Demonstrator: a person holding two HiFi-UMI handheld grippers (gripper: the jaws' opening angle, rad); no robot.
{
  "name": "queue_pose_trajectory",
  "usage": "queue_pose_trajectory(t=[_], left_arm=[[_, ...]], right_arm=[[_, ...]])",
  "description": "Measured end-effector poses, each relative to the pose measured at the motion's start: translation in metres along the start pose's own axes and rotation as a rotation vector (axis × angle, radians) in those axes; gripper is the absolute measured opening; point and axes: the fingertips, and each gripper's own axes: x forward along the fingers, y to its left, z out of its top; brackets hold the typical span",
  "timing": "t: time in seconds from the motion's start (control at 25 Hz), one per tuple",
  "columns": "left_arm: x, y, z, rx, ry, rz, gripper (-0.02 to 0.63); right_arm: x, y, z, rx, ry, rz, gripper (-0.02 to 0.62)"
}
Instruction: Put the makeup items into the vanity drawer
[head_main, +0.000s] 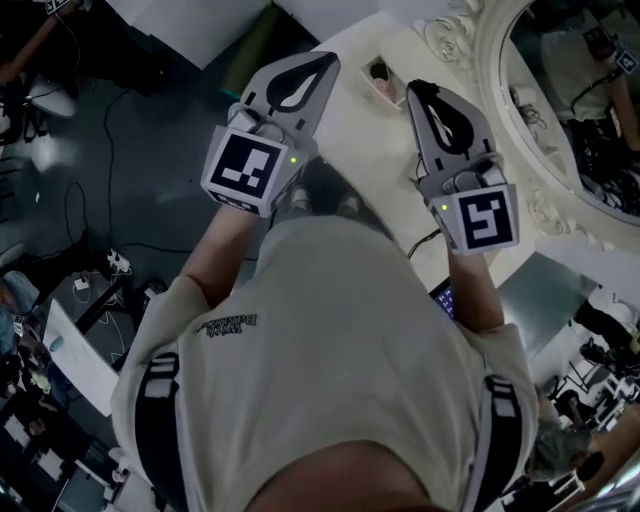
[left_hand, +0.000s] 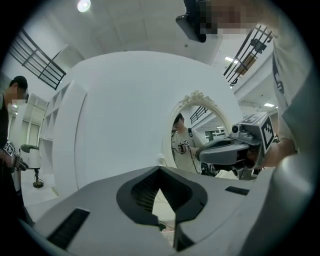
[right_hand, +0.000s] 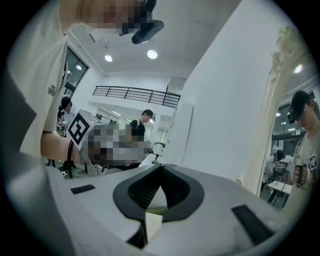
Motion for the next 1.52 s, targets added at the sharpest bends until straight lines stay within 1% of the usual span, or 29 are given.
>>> queue_pose_trajectory(t=[0.24,0.4,0.52,0.88,1.2,1.36,1.52], left_arm=[[-0.019,-0.016,-0.012,-0.029,0.027,-0.006,0.014],[-0.026,-0.018,-0.02,-0.031,0.052,-0.012,0.013],[-0.029,-0.018,-0.019,-0.029,0.048,-0.011,0.013],[-0.03,-0.019,-0.017,-0.031,0.038,-0.016,0.013],[-0.027,-0.019,-0.019,-0.031,0.04,-0.024,0.013],[-0.027,-0.022,-0.022,-0.034,0.051,-0.03,0.013],[-0.027,-0.026,-0.025,-0.035,0.055,-0.036,0.014]], right_arm=[[-0.016,0.018,-0.008,0.052,0.015,0.019,0.0],[-0.019,0.02,-0.011,0.087,0.015,0.016,0.0],[-0.022,0.02,-0.013,0.103,0.019,0.016,0.0],[-0.023,0.024,-0.013,0.098,0.021,0.017,0.0],[-0.024,0.023,-0.01,0.057,-0.001,0.002,-0.003],[-0.026,0.022,-0.012,0.08,-0.008,-0.003,-0.003],[-0.029,0.023,-0.016,0.069,0.002,-0.003,-0.003]])
